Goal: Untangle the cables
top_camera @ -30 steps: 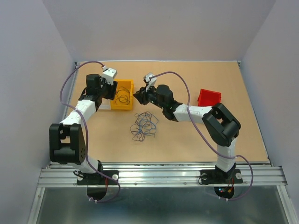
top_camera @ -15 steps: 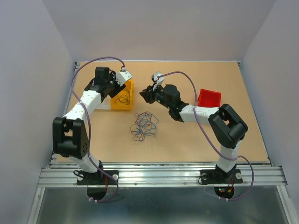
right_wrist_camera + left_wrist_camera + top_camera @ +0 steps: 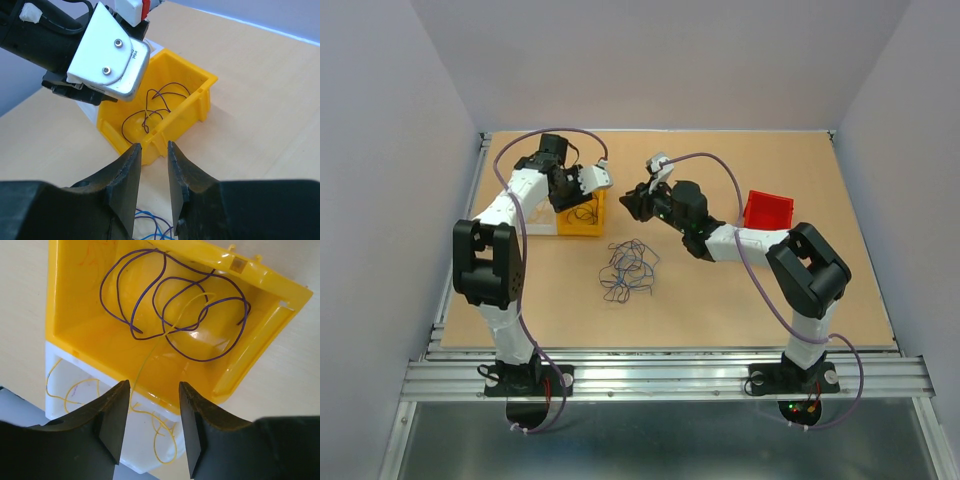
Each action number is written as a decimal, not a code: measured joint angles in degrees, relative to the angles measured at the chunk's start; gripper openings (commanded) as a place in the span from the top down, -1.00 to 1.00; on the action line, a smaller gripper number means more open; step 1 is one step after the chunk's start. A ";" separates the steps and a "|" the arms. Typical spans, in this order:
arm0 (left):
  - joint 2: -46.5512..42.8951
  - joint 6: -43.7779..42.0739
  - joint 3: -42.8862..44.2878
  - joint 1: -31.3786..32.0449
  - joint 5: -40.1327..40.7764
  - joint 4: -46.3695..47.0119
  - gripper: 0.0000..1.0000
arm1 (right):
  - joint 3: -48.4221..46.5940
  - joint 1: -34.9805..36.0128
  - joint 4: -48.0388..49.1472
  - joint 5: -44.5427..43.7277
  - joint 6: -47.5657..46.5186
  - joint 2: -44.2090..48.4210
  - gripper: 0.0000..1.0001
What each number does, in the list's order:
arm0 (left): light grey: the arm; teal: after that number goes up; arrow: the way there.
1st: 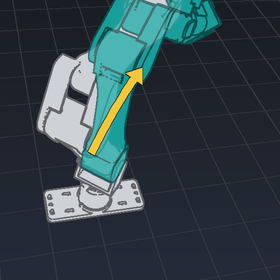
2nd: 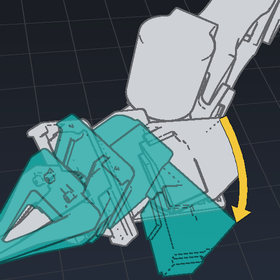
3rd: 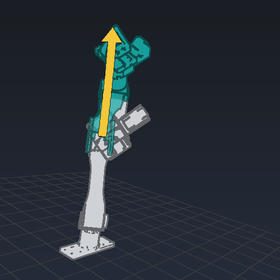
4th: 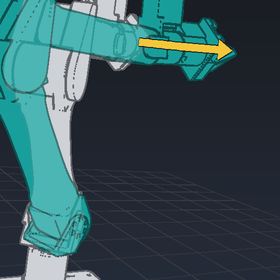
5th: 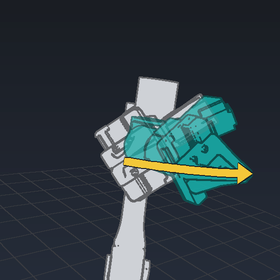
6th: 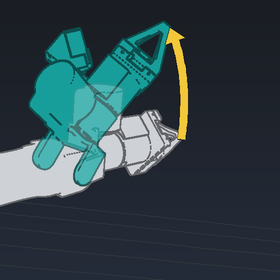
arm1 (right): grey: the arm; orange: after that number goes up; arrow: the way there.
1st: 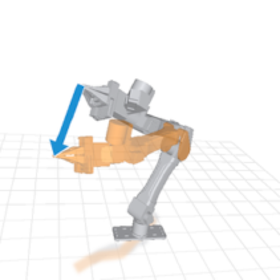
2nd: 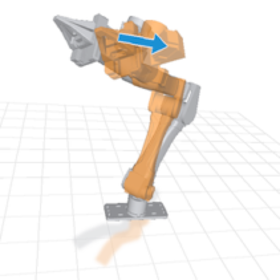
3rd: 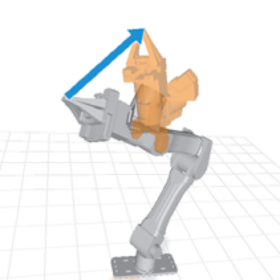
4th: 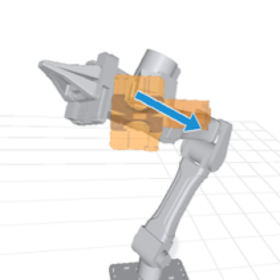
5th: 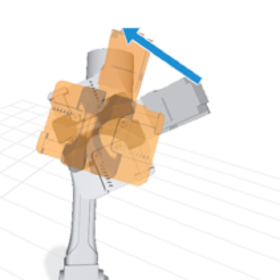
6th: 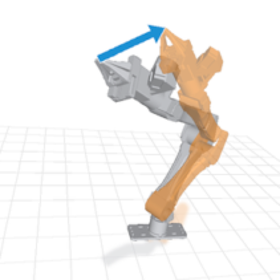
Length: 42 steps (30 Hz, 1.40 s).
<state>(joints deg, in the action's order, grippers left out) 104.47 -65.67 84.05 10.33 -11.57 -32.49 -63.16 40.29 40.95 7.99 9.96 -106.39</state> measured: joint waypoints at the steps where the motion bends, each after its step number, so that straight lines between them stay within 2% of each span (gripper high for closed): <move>1: 0.35 -0.24 0.74 0.15 -0.04 -0.68 0.02 | 0.00 -0.02 0.04 0.02 0.13 0.00 0.33; 11: 5.29 -0.20 2.56 1.42 0.42 -0.55 0.08 | 0.35 -0.22 0.24 0.22 0.52 0.52 0.33; 14: 5.86 0.22 2.56 1.88 1.36 0.13 0.43 | 0.37 -0.35 0.35 0.42 0.59 0.83 0.33; 17: 6.51 0.50 2.71 2.12 2.49 0.63 0.49 | 0.57 -0.57 0.66 0.57 0.59 1.09 0.33; 21: 7.26 0.85 2.71 2.43 4.46 1.20 0.14 | 1.75 -0.85 1.07 0.68 0.76 1.79 0.33; 25: 7.15 1.22 2.71 2.45 5.66 2.84 0.11 | 2.25 -0.96 1.07 0.92 0.83 1.79 0.32; 29: 7.15 1.22 2.69 2.49 6.99 3.56 0.35 | 2.25 -0.96 1.25 1.09 0.87 1.79 0.33; 32: 7.15 1.22 2.69 2.54 8.17 3.63 0.38 | 2.25 -0.96 1.51 1.40 0.98 1.79 0.32; 39: 7.15 1.33 2.69 2.75 9.86 3.39 1.00 | 2.25 -1.22 1.62 1.53 1.05 1.79 0.32; 42: 7.15 1.44 2.95 2.78 9.44 2.36 1.00 | 2.25 -1.29 1.73 1.57 1.29 1.79 0.32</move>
<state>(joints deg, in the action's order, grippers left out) 111.61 -64.23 87.00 13.10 -2.13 -30.13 -60.90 39.00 42.68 9.56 11.25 -104.60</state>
